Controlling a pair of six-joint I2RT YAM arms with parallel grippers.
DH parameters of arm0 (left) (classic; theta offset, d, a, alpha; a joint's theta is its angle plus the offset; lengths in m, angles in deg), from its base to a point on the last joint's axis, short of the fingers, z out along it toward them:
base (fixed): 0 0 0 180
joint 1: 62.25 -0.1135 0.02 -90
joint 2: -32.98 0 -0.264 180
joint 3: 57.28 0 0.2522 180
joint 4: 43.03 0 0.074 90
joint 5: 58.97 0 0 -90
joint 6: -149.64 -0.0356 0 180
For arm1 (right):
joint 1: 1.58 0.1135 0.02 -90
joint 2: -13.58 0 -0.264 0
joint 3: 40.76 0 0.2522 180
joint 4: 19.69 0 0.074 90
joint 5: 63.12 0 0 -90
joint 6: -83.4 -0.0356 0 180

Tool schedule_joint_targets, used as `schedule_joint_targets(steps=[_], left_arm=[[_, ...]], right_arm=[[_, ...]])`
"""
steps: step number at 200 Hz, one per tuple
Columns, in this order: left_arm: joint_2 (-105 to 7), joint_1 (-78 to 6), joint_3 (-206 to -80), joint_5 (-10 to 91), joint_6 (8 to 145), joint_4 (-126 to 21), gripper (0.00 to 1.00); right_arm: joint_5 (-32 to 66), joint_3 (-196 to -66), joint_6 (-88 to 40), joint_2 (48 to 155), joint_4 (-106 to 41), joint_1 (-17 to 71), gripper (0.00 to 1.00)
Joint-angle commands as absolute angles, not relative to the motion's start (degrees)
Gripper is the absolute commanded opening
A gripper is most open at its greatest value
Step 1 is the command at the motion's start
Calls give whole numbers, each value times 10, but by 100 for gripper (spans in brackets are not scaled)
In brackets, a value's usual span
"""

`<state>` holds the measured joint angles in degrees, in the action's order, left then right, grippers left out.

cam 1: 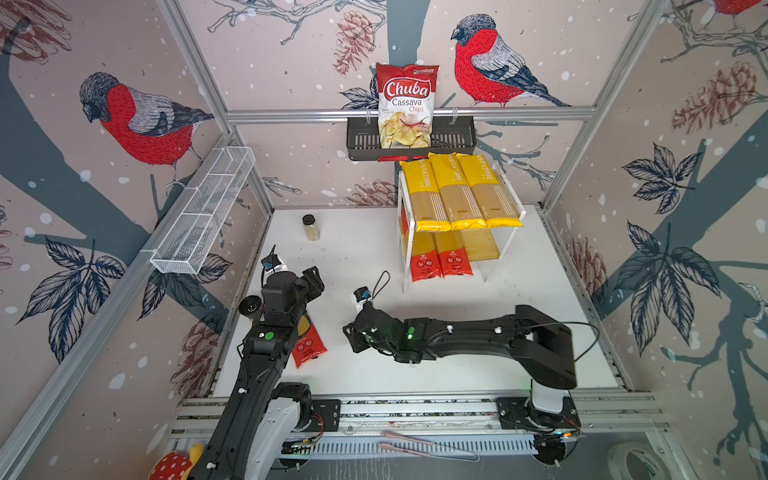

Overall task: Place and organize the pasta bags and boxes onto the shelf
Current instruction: 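Swing the right arm across to the last red spaghetti pack on the table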

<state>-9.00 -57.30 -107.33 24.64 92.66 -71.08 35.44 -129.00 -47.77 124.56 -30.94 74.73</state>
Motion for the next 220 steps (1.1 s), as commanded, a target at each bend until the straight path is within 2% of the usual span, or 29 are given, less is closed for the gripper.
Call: schedule_joint_targets(steps=[1,52,98,139,155,184,220], left_arm=[[-84,-576,-1089,213,903,-735,65],[-63,-576,-1097,237,899,-741,65],[-54,-576,-1095,267,906,-736,65],[-48,-576,-1090,283,913,-730,65],[-48,-576,-1090,287,914,-730,65],[-47,-576,-1087,293,914,-728,65],[-47,-576,-1087,310,907,-726,66]], right_arm=[[252,-1360,-446,1305,-365,746,43],[158,-1490,-442,1423,-399,740,50],[133,-1523,-452,1465,-392,731,50],[98,-1551,-466,1507,-384,721,46],[88,-1556,-472,1515,-374,720,42],[78,-1566,-477,1519,-370,718,23],[118,-1545,-447,1474,-396,715,9]])
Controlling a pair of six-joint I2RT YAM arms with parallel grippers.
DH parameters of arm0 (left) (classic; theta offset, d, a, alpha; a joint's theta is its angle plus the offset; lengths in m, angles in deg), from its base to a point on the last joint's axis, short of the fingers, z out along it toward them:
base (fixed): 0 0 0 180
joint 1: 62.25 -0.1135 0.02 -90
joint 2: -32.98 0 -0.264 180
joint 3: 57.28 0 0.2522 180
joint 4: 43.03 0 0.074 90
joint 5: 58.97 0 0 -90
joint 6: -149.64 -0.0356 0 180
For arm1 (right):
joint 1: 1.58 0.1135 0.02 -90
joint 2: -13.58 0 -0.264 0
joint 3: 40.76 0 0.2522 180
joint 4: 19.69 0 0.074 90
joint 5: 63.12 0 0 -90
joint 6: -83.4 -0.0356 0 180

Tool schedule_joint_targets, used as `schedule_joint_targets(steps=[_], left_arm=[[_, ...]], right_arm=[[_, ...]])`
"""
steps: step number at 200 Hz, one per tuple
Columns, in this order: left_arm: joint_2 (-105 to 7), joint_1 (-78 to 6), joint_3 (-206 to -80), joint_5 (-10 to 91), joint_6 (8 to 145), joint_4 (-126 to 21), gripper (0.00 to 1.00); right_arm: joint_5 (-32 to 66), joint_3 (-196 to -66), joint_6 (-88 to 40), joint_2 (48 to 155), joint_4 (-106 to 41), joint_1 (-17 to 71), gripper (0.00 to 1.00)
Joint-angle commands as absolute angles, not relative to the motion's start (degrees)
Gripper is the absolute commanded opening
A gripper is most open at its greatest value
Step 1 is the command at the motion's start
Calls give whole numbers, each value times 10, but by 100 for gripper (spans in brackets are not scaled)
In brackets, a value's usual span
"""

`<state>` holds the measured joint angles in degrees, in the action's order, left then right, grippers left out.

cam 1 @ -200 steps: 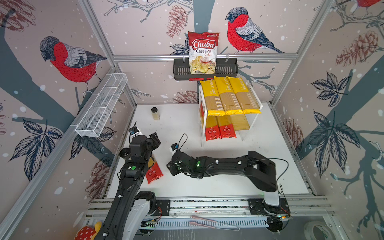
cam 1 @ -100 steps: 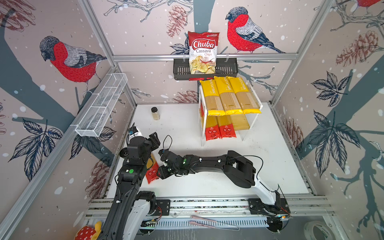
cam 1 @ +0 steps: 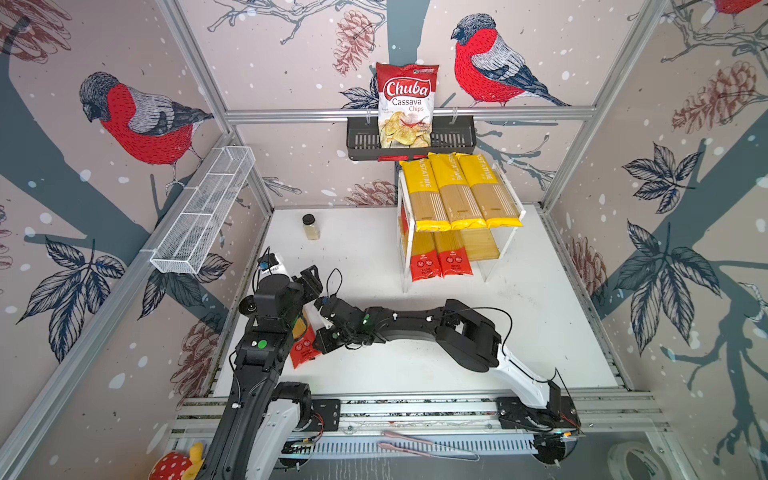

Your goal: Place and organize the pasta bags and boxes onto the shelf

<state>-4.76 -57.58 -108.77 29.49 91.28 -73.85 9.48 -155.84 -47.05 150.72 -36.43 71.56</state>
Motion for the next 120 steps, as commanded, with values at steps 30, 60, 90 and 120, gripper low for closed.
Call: schedule_joint_targets(steps=[30,60,90,120], left_arm=[[-51,-575,-1090,343,900,-714,69],[-62,-563,-1087,380,903,-696,70],[-70,-508,-1064,368,919,-666,71],[-82,-422,-1022,333,946,-633,70]], right_arm=[[148,-1465,-419,1403,-404,707,3],[195,-1346,-390,1312,-436,700,1],[215,-1184,-420,1195,-429,683,1],[214,-1065,-473,1103,-413,672,3]])
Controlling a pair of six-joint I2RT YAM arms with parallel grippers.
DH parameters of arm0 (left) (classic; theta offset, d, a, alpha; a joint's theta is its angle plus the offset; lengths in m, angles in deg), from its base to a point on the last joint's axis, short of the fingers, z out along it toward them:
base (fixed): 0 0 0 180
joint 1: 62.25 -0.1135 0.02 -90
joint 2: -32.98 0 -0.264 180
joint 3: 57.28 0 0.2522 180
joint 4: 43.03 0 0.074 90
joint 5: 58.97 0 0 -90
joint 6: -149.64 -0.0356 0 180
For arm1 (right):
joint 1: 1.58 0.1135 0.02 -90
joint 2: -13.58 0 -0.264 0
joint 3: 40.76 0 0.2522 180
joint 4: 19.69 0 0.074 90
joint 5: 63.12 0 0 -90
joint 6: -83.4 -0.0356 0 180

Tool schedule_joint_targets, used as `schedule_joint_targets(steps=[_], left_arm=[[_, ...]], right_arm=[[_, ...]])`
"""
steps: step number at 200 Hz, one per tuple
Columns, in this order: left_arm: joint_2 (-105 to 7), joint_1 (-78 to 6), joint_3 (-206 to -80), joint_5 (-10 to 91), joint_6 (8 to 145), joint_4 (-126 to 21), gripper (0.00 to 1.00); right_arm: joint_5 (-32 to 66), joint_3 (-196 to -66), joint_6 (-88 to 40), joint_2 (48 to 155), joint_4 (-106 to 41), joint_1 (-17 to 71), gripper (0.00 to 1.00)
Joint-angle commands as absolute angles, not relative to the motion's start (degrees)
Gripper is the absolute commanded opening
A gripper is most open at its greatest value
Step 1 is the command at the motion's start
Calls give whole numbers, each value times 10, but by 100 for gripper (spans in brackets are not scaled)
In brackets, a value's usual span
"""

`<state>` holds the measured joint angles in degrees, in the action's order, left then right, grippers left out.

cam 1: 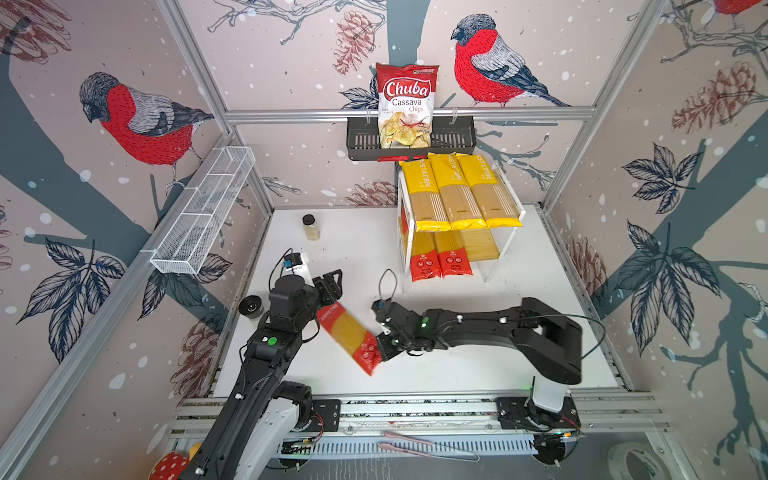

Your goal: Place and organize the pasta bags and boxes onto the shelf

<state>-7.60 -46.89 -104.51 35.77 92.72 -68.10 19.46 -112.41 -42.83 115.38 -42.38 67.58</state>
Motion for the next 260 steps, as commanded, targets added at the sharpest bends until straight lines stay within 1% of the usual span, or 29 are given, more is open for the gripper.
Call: schedule_joint_targets(steps=[1,24,47,57,72,83,93,102,114,128,148,180,211,260], left_arm=[[-82,-418,-1020,331,946,-632,70],[-82,-374,-996,304,957,-637,70],[-60,-372,-971,297,967,-661,69],[-48,-371,-961,285,967,-678,69],[-34,-365,-946,261,978,-700,69],[-32,-341,-941,232,983,-705,67],[-40,-308,-942,181,998,-724,66],[-51,-273,-941,142,1009,-736,66],[-62,-234,-934,115,1032,-739,67],[-68,-214,-913,125,1055,-715,67],[-73,-213,-878,157,1084,-677,67],[-78,-213,-852,150,1097,-667,65],[-79,-213,-808,196,1125,-602,59],[-81,-212,-767,212,1149,-544,49]], right_arm=[[214,-1062,-474,1100,-412,672,3],[178,-1006,-518,1063,-359,675,4],[100,-981,-535,1065,-280,690,11],[83,-974,-530,1060,-260,690,15],[93,-965,-521,1042,-251,677,23],[102,-964,-515,1029,-253,663,31],[112,-964,-514,1024,-252,654,40],[120,-965,-522,1024,-247,647,44],[128,-962,-541,1028,-234,637,47],[135,-959,-560,1035,-210,630,48],[152,-975,-575,1065,-200,629,50],[155,-1015,-584,1127,-181,628,50],[153,-1031,-589,1158,-170,627,49],[134,-1040,-594,1191,-145,622,46]])
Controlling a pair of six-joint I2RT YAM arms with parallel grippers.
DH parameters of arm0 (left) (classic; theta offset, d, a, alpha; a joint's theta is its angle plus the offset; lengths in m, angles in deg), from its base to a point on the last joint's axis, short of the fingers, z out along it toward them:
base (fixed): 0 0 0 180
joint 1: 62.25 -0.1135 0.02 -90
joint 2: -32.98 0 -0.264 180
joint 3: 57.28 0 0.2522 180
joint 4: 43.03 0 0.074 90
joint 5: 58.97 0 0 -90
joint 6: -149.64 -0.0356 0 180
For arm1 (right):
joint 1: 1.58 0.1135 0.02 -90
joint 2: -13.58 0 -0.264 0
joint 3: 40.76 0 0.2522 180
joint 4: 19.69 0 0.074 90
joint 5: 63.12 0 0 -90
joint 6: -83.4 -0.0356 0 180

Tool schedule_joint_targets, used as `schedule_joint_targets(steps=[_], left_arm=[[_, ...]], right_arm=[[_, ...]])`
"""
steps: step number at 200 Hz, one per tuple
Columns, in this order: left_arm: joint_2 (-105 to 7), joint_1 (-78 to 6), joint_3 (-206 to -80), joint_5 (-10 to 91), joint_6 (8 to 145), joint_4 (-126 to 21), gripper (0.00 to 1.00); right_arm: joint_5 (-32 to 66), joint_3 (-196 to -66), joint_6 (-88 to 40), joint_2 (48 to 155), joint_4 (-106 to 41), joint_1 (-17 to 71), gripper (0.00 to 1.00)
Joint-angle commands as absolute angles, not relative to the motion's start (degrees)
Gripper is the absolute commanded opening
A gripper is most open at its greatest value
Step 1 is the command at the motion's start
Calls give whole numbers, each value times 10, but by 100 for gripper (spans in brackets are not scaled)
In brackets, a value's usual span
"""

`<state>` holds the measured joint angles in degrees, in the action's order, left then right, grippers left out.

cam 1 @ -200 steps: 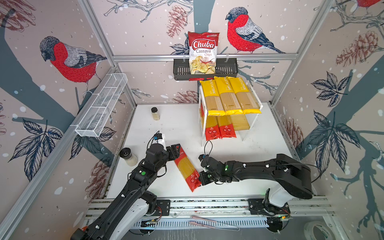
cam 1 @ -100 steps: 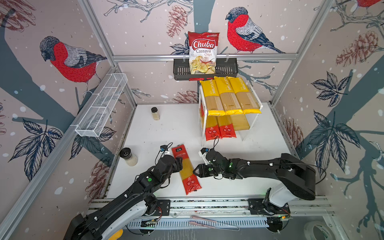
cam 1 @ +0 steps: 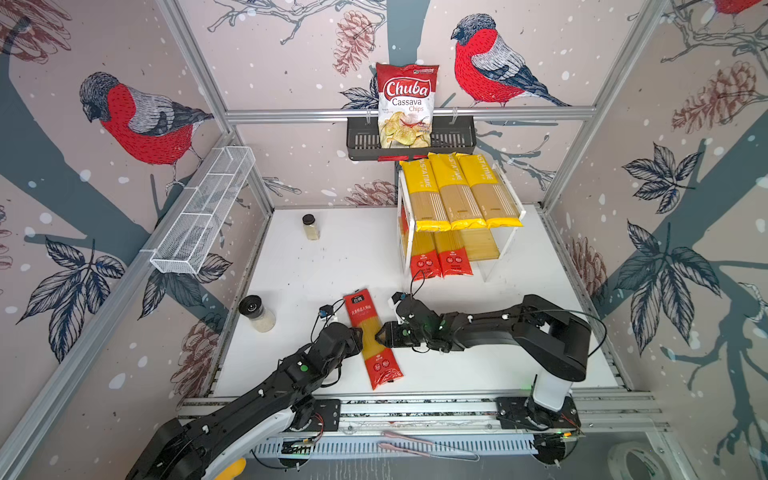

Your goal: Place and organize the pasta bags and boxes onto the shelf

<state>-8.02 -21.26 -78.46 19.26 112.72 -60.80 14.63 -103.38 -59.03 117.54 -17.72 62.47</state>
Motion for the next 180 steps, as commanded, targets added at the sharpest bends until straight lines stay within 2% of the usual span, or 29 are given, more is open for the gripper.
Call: schedule_joint_targets(steps=[1,37,65,119,180], left_arm=[[-82,-212,-767,213,1150,-542,49],[-102,-212,-745,238,1161,-492,39],[-106,-212,-736,254,1166,-471,30],[-49,-213,-756,235,1154,-533,30],[-2,-216,-839,214,1106,-627,37]], right_arm=[[133,-1040,-595,1192,-144,622,46],[114,-1047,-603,1221,-115,622,43],[109,-1044,-603,1219,-94,621,34],[112,-1031,-585,1191,-71,631,14],[138,-1030,-543,1136,-80,649,7]])
